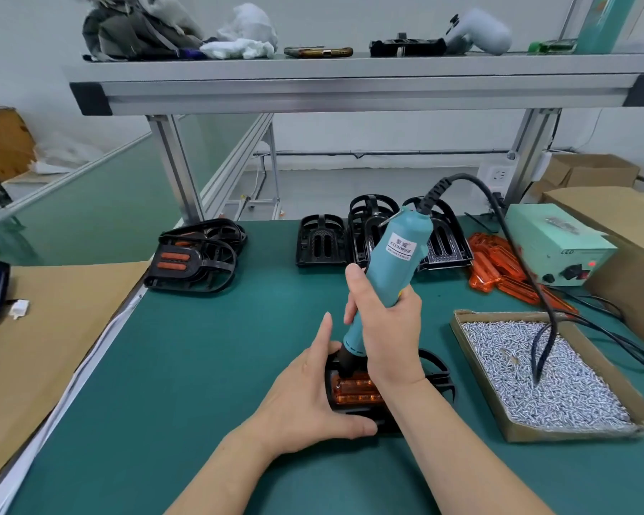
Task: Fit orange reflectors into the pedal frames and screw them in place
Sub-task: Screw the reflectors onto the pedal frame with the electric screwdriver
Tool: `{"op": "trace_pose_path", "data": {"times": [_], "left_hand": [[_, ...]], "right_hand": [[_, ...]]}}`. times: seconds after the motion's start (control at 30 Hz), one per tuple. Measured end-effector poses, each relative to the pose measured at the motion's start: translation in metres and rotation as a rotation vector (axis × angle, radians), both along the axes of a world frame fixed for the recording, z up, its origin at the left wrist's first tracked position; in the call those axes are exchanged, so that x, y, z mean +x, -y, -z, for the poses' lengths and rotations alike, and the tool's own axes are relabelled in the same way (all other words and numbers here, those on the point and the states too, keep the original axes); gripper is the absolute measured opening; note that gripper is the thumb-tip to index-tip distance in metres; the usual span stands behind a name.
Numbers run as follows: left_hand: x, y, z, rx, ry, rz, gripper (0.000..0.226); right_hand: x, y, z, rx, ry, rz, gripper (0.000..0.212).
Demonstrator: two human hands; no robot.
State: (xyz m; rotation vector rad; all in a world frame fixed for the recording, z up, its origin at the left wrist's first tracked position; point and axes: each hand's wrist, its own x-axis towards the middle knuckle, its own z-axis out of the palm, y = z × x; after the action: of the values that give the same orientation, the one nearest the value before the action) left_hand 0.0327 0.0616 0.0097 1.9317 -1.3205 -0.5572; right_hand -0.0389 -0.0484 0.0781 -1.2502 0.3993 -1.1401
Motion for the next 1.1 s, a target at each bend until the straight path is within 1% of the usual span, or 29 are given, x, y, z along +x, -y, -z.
{"op": "trace_pose_path", "data": {"times": [0.1, 0.2, 0.23, 0.33, 0.47, 0.67, 0.77, 0.87, 0.97, 1.03, 1.1], "left_hand": [[0.001, 0.001, 0.001, 0.013, 0.011, 0.000, 0.145], [0.001, 0.000, 0.004, 0.012, 0.022, -0.009, 0.144], [0.001, 0.000, 0.005, 0.011, 0.023, -0.009, 0.143], [0.000, 0.000, 0.006, 0.007, 0.025, -0.006, 0.142], [0.000, 0.000, 0.005, 0.024, 0.029, -0.015, 0.142], [-0.001, -0.001, 0.005, 0.037, 0.039, -0.030, 0.141], [-0.001, -0.002, 0.004, 0.045, 0.047, -0.030, 0.141], [0.000, -0.001, 0.003, 0.057, 0.050, -0.025, 0.140], [0.000, -0.001, 0.002, 0.068, 0.053, -0.014, 0.140], [0.000, 0.000, -0.001, 0.078, 0.065, 0.002, 0.139], [-0.002, 0.002, -0.004, 0.102, 0.106, 0.027, 0.139]], "right_hand": [[-0.006, 0.001, -0.010, -0.034, 0.031, -0.017, 0.040], [-0.014, 0.018, -0.032, 0.012, 0.093, 0.023, 0.028], [-0.018, 0.027, -0.039, 0.052, 0.109, 0.051, 0.026], [-0.038, 0.060, -0.044, 0.194, 0.125, 0.158, 0.029], [-0.066, 0.098, -0.023, 0.408, 0.097, 0.227, 0.028], [-0.093, 0.136, 0.014, 0.536, -0.117, 0.336, 0.035], [-0.097, 0.142, 0.025, 0.599, -0.159, 0.339, 0.035], [-0.100, 0.147, 0.031, 0.630, -0.191, 0.313, 0.030], [-0.104, 0.150, 0.036, 0.610, -0.295, 0.293, 0.035], [-0.106, 0.152, 0.039, 0.555, -0.400, 0.348, 0.043], [-0.108, 0.152, 0.043, 0.477, -0.501, 0.426, 0.045]]}}
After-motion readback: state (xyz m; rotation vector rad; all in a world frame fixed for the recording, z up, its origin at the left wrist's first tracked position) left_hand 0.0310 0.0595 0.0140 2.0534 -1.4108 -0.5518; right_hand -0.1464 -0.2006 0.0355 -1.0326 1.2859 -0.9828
